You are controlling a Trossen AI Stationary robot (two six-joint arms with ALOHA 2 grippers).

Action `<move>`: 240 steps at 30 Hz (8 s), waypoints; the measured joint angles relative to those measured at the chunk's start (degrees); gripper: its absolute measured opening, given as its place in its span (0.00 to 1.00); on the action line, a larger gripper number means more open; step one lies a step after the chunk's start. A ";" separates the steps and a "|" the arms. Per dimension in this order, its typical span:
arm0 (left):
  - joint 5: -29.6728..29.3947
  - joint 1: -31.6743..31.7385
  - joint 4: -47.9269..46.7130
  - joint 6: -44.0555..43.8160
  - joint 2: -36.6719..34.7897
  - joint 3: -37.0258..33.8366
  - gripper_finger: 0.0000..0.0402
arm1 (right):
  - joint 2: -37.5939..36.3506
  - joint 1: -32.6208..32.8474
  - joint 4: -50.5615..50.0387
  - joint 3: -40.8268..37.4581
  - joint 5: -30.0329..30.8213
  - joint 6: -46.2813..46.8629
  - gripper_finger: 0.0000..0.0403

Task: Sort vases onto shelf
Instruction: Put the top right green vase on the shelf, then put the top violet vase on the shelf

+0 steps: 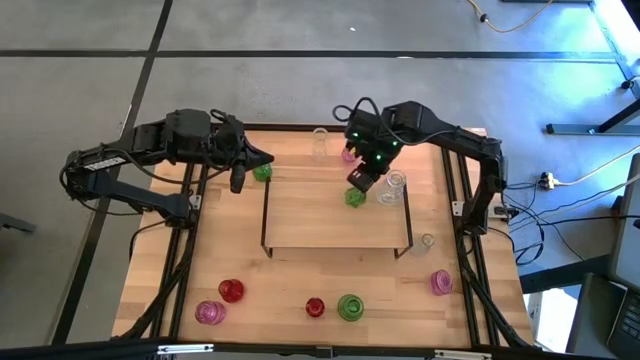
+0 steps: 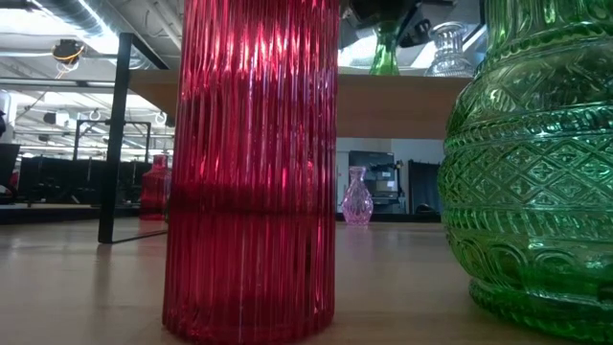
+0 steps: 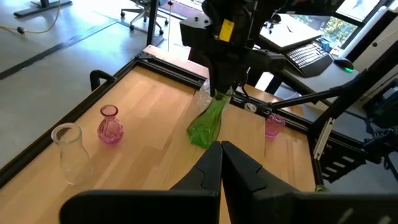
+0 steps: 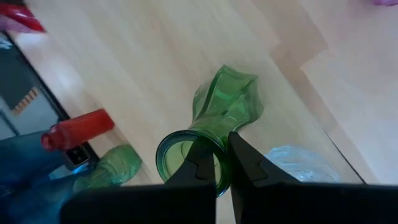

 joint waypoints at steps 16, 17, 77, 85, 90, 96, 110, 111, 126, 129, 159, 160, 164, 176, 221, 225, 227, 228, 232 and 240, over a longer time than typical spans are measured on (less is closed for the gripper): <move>-0.04 0.02 -0.06 0.18 0.00 0.00 0.00 | -0.03 -0.15 -0.16 -0.16 0.93 -0.05 0.03; -0.04 0.02 -0.06 0.18 0.00 0.00 0.00 | -0.01 -0.15 -0.15 -0.16 0.98 -0.05 0.05; 6.13 3.10 0.17 -0.01 7.52 0.02 0.00 | 5.39 -13.58 13.04 14.55 22.48 2.77 0.21; 5.81 3.10 -0.02 -1.33 6.27 0.02 0.00 | 13.90 -19.83 6.32 14.50 16.33 0.69 0.21; 5.77 3.08 -0.10 -1.48 5.89 0.02 0.00 | 16.95 -20.06 6.72 14.50 14.47 -1.72 0.21; 5.79 3.08 -0.08 -1.42 5.75 0.02 0.00 | 18.94 -20.04 4.97 13.84 17.40 -0.40 0.21; 6.16 3.08 -0.34 -1.29 5.75 0.02 0.00 | 19.19 -20.04 13.06 0.87 14.09 4.07 0.21; 6.16 3.08 -0.40 -1.30 5.75 0.02 0.00 | 19.19 -20.04 13.47 0.41 14.54 4.10 0.21; 6.19 3.08 -1.15 0.14 5.75 0.02 0.00 | 19.19 -20.04 20.85 -8.72 7.32 4.53 0.14; 6.16 3.08 -1.15 0.14 5.75 0.02 0.00 | 18.96 -20.04 20.97 -9.37 6.95 4.04 0.04; 6.76 3.08 -0.92 3.48 5.87 0.02 0.00 | 10.88 -6.93 8.72 15.25 -4.35 -3.96 0.00; 7.47 3.08 -0.84 5.21 6.15 0.02 0.00 | 10.77 -6.47 10.19 15.25 -5.18 -3.32 0.00; 7.65 1.68 -0.89 15.06 8.40 0.02 0.00 | 9.83 -5.55 14.42 15.27 -8.60 -1.34 0.00; -5.62 -1.14 4.01 21.38 13.14 -0.02 0.27 | 8.24 -5.33 16.41 15.29 -11.36 -0.19 0.00; -1.65 -0.33 15.16 16.22 22.47 -0.02 0.29 | 8.24 -2.40 17.23 10.70 -13.02 -0.40 0.00; 0.66 -0.33 15.04 16.15 22.44 0.00 0.21 | 8.24 -2.36 16.79 10.68 -14.50 -0.45 0.00; 1.16 -0.33 14.96 16.09 22.38 0.00 0.21 | 8.24 -2.36 17.16 10.68 -14.95 -0.45 0.00; 1.17 -0.29 14.94 16.00 22.36 0.00 0.21 | 8.24 -2.36 17.34 10.68 -15.16 -0.46 0.00; 0.97 -0.28 14.94 15.20 22.26 0.02 0.23 | 8.24 -2.40 18.19 10.63 -16.50 -0.45 0.00; 0.00 -0.28 15.00 14.28 22.27 0.07 0.33 | 8.24 -2.40 19.21 10.63 -16.53 -0.45 0.00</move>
